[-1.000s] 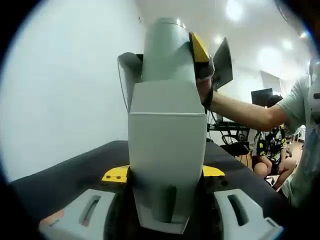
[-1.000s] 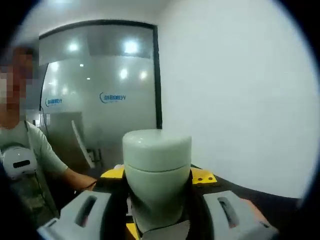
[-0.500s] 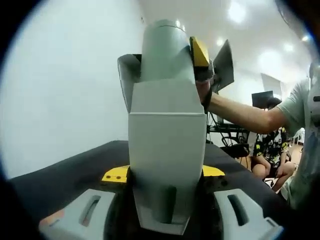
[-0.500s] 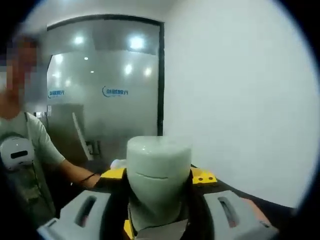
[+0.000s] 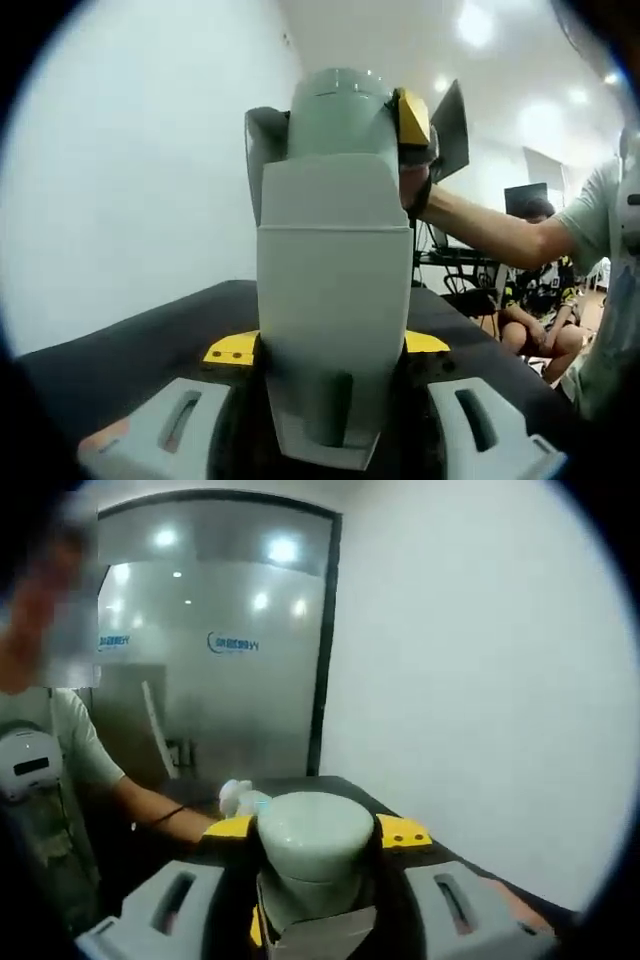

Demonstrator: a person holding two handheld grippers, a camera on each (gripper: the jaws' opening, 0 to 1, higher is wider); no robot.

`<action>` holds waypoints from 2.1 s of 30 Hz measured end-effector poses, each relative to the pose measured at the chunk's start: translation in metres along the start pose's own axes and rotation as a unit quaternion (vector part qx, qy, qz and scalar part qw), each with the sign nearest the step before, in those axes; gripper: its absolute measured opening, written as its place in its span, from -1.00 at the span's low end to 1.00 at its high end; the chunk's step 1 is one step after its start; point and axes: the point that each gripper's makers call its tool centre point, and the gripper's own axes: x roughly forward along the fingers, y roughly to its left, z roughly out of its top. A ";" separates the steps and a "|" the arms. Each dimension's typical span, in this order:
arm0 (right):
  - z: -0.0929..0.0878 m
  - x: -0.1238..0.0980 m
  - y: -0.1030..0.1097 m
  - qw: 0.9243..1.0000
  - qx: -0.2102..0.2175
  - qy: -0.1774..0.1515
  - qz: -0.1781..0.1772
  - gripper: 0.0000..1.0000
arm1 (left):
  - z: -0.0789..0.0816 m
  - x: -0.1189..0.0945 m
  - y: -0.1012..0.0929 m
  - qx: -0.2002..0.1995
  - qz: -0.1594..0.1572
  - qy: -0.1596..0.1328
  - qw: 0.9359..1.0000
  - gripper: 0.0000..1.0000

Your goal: Assemble the cup parts correctly, then place the assembled cup into the box.

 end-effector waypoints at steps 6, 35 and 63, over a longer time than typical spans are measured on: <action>0.001 -0.002 -0.001 1.000 -0.008 0.002 -0.004 -0.17 | 0.000 0.000 -0.003 0.001 0.001 0.000 1.000 -0.07; 0.011 -0.077 -0.033 0.995 0.056 -0.053 -0.063 -0.34 | 0.077 -0.068 0.029 -0.044 0.048 -0.086 0.994 -0.11; -0.064 -0.021 -0.037 0.997 0.007 0.079 -0.021 -0.25 | 0.075 -0.009 0.025 -0.003 0.003 0.041 0.999 -0.33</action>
